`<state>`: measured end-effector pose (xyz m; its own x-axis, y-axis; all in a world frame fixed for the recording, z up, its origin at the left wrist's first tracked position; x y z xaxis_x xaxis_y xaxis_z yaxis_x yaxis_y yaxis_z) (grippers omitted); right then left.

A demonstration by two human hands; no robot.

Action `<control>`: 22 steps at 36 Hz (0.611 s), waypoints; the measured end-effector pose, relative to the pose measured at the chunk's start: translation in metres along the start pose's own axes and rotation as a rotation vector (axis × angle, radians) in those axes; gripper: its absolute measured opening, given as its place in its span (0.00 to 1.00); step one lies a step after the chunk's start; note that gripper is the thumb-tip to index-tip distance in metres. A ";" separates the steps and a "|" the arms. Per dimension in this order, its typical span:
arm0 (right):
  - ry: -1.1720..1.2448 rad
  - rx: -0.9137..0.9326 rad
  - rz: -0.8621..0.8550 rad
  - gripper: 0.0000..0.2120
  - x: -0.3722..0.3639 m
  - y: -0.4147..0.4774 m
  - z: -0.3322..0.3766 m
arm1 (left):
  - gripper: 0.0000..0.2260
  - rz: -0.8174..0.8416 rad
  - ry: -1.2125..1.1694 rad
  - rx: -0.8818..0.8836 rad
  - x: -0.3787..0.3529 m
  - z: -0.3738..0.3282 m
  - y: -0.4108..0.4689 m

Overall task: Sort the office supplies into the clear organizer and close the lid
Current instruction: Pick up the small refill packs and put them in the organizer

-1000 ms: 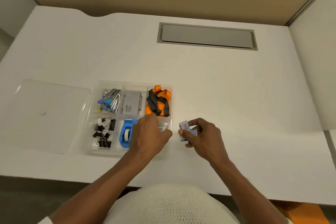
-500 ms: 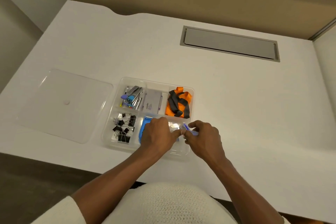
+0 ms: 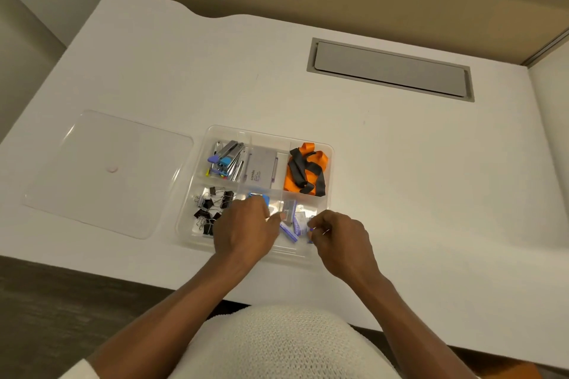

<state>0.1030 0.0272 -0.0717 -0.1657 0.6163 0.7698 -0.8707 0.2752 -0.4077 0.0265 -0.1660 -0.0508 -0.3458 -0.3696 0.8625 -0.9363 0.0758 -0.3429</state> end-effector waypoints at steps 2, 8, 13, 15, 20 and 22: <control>-0.043 0.046 -0.008 0.07 -0.002 -0.001 0.007 | 0.15 -0.088 -0.003 0.017 0.015 0.017 -0.001; -0.257 0.290 -0.030 0.14 -0.013 -0.002 0.037 | 0.11 -0.364 0.038 0.049 0.061 0.067 -0.003; -0.434 0.411 0.009 0.25 -0.042 0.003 0.046 | 0.17 -0.319 0.032 0.125 0.061 0.107 0.007; -0.471 0.441 0.031 0.26 -0.051 0.006 0.050 | 0.14 -0.292 0.007 0.141 0.059 0.115 0.009; -0.587 0.415 0.034 0.21 -0.065 0.015 0.047 | 0.14 -0.270 -0.022 0.179 0.060 0.127 0.013; -0.615 0.394 0.015 0.19 -0.065 0.018 0.048 | 0.16 -0.259 -0.037 0.177 0.059 0.131 0.015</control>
<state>0.0761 -0.0439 -0.1056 -0.3085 0.0598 0.9493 -0.9490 -0.0872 -0.3029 -0.0004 -0.3081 -0.0539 -0.0917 -0.3894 0.9165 -0.9667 -0.1861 -0.1758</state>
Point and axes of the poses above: each hand's wrist, its own y-axis towards the middle knuckle, its own x-axis out of the back of the hand, z = x × y, the point moved 10 cm from there along y, towards the middle knuckle, and after that the axes turned 3 degrees about -y, right-handed, at the moved point
